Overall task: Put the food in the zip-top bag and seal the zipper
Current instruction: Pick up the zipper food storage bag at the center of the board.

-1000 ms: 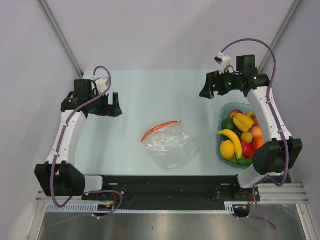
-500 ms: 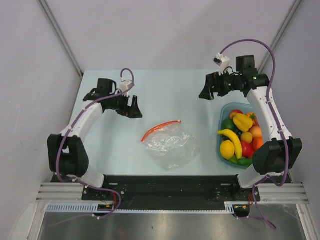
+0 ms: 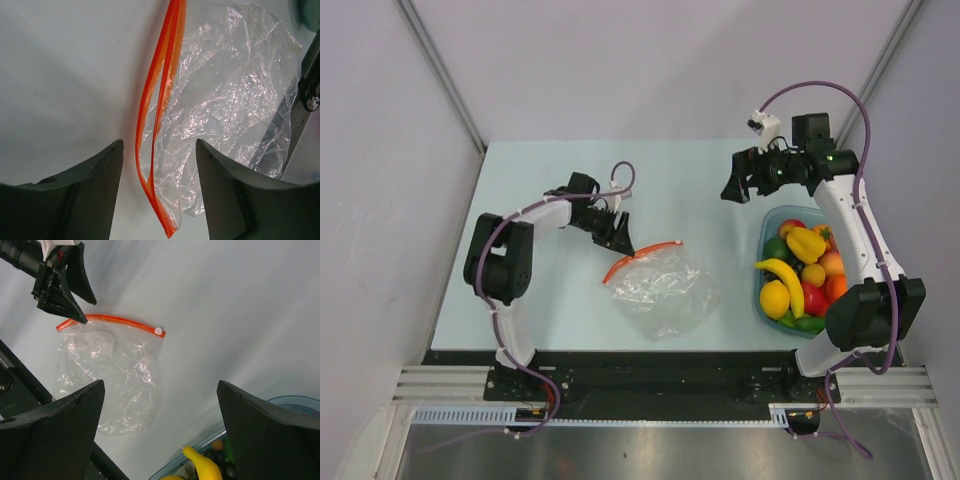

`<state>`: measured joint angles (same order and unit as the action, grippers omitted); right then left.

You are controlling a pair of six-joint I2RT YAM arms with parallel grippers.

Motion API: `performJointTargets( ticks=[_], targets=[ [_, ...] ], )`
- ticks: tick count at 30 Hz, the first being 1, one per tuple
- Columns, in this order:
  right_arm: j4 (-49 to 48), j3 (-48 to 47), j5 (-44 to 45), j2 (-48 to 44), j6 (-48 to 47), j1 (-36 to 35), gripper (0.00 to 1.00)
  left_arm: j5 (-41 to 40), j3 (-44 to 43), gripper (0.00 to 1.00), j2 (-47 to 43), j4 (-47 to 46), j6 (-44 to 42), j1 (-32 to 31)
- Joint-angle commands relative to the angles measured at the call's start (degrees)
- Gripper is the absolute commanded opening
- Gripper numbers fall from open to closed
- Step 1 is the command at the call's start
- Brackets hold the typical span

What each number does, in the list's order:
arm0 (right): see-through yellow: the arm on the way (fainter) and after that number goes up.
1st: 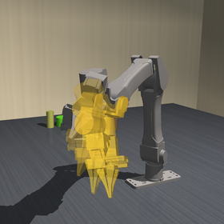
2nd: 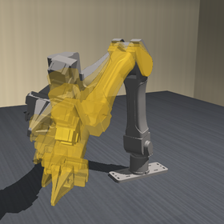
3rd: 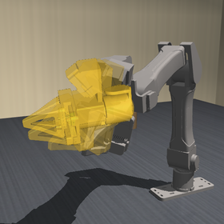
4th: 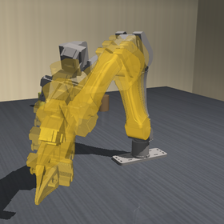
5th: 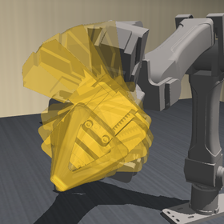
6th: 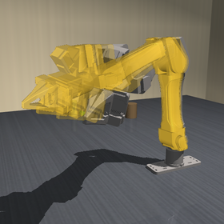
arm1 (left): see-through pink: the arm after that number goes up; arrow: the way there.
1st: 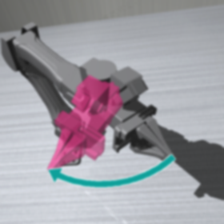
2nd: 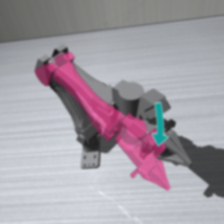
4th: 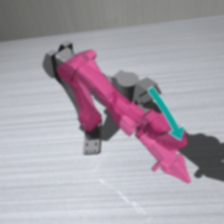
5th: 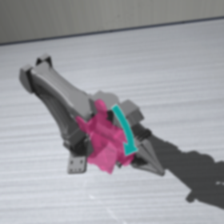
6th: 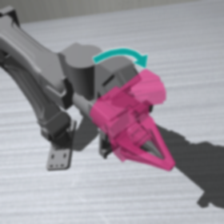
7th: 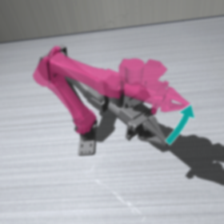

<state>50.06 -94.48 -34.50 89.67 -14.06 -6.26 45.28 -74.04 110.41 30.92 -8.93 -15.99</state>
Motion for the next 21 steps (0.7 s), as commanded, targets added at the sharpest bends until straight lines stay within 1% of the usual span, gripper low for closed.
performJointTargets(
  ticks=[1,2,4,5,7,8,9,11,12,16,17,19,20,21],
  targets=[
    [-0.6,0.7,1.4,-2.4,-0.5,-0.2,1.0,5.3,-1.8,0.61,2.3,-2.2,-0.2,-1.1],
    [-0.7,0.7,1.5,-2.5,-0.5,-0.1,1.0,5.7,-1.7,0.55,2.6,-2.5,-0.1,-1.2],
    [-0.7,1.1,1.9,-2.7,-0.4,-0.1,1.0,6.4,-1.2,0.48,2.6,-3.0,0.0,-1.3],
    [-0.8,1.3,1.9,-2.7,-0.4,-0.1,1.0,6.6,-1.0,0.39,2.6,-3.3,0.1,-1.3],
    [-0.8,1.9,1.9,-3.1,-0.3,0.0,1.0,7.1,-1.1,0.32,2.3,-3.2,0.1,-1.3],
    [-0.9,2.2,1.9,-3.2,-0.3,-0.1,1.0,7.1,-1.2,0.25,2.2,-3.1,0.1,-1.3],
    [-1.1,2.3,1.9,-3.4,-0.3,0.0,1.0,7.4,-1.5,0.21,2.0,-3.0,0.0,-1.4],
    [-1.2,2.8,1.9,-3.5,-0.3,-0.1,1.0,7.7,-2.0,0.15,1.7,-2.2,-0.3,-1.5],
    [-1.3,2.9,1.9,-3.6,-0.3,-0.1,1.0,7.7,-2.2,0.14,1.7,-1.9,-0.4,-1.8],
    [-1.4,3.0,1.8,-3.4,-0.2,0.1,1.0,6.5,-1.9,0.15,1.8,-1.6,-1.8,-2.8],
    [-1.4,3.0,1.8,-3.3,-0.2,0.0,1.0,6.3,-1.8,0.13,2.3,-1.3,-2.0,-3.3],
    [-1.3,2.9,2.0,-3.4,-0.3,0.1,1.0,6.1,-1.7,0.08,2.4,-1.3,-1.7,-3.5],
    [-1.3,2.9,2.0,-3.3,-0.3,0.2,1.0,6.1,-1.8,0.0,2.1,-0.9,-1.9,-3.8],
    [-1.2,2.7,2.1,-3.4,-0.2,0.3,1.0,6.1,-2.2,0.0,1.6,-0.5,-2.1,-3.9]
  ],
)
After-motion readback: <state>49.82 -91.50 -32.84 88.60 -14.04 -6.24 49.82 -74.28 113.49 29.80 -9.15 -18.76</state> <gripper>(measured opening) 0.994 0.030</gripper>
